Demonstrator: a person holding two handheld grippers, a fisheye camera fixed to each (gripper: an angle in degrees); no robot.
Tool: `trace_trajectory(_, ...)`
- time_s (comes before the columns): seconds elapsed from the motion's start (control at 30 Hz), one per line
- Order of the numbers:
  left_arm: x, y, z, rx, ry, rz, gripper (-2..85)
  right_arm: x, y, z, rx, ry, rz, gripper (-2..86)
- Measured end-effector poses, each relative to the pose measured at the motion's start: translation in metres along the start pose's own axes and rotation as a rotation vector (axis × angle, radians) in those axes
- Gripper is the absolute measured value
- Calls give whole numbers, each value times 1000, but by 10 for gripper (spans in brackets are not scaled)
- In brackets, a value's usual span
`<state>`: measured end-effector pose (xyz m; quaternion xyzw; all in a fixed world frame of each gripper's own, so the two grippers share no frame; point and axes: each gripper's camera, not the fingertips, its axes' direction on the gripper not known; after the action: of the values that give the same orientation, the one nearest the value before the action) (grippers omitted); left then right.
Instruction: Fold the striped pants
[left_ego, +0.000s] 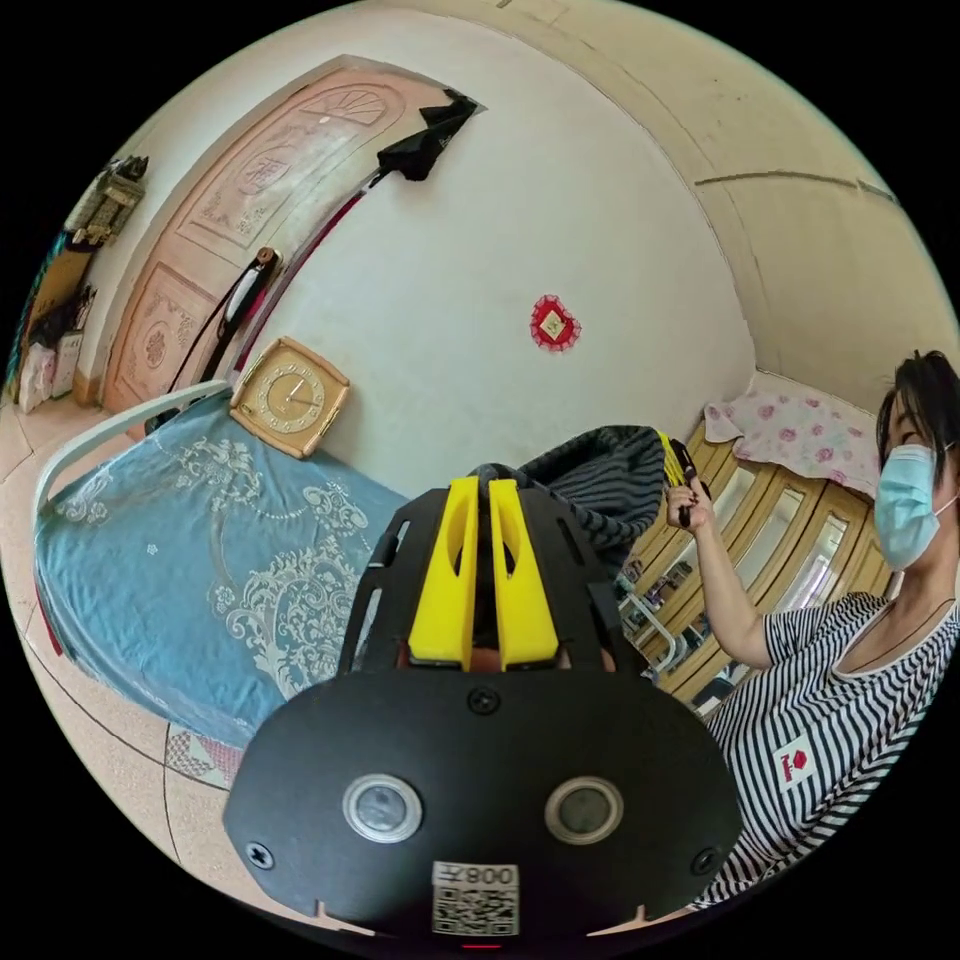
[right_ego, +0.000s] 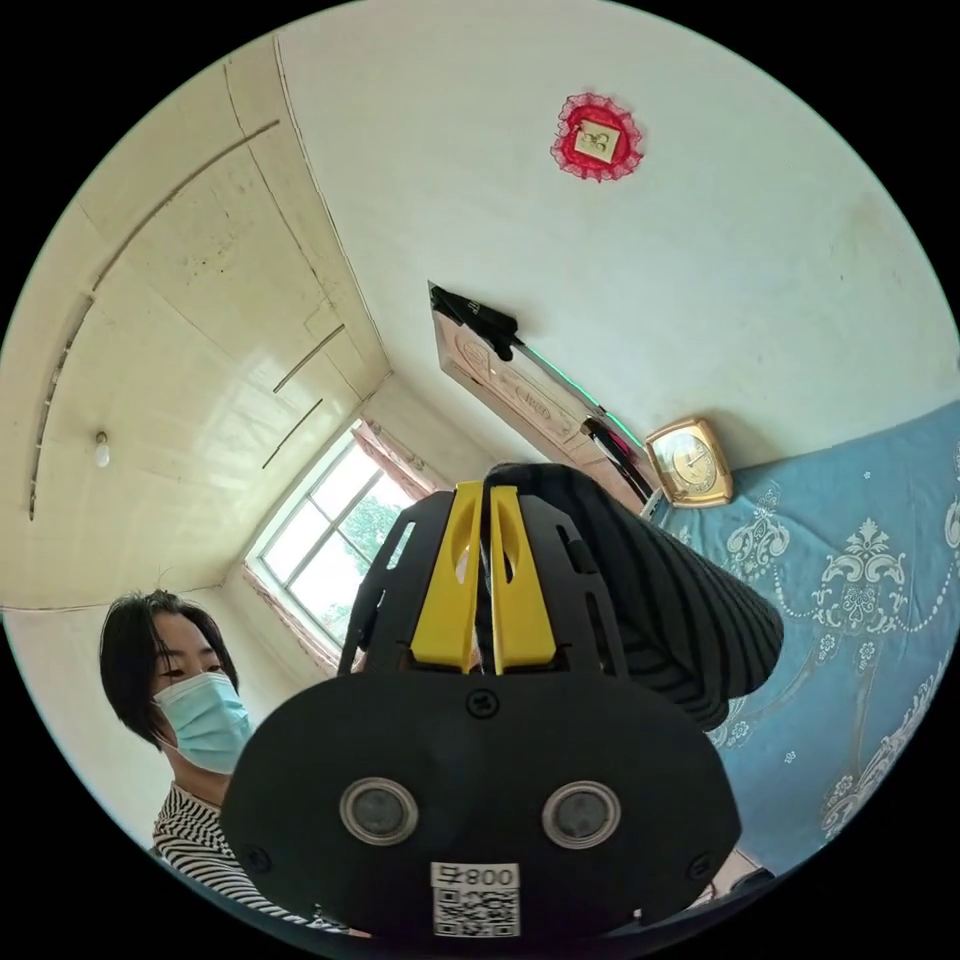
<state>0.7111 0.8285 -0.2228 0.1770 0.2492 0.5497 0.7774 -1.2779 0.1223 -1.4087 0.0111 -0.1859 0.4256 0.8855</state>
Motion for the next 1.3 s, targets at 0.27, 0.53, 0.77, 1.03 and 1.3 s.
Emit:
trace_trajectory(0.27, 30, -83, -5, 18, -39, 135, 20, 21, -27, -40, 105, 9, 39, 5)
trace_trajectory(0.53, 58, -168, 4, 27, -34, 249, 20, -11, -51, -99, 241, 30, -101, 5)
trace_trajectory(0.77, 34, -225, 42, -119, -172, 223, 21, 21, 19, -112, 120, 266, -47, 6)
trace_trajectory(1.03, -101, -143, 156, -664, -517, -71, 20, 226, 219, -136, -187, 492, 713, 4)
trace_trajectory(1.3, -136, -152, 153, -549, -438, -196, 21, 242, 93, -107, -252, 897, 420, 39)
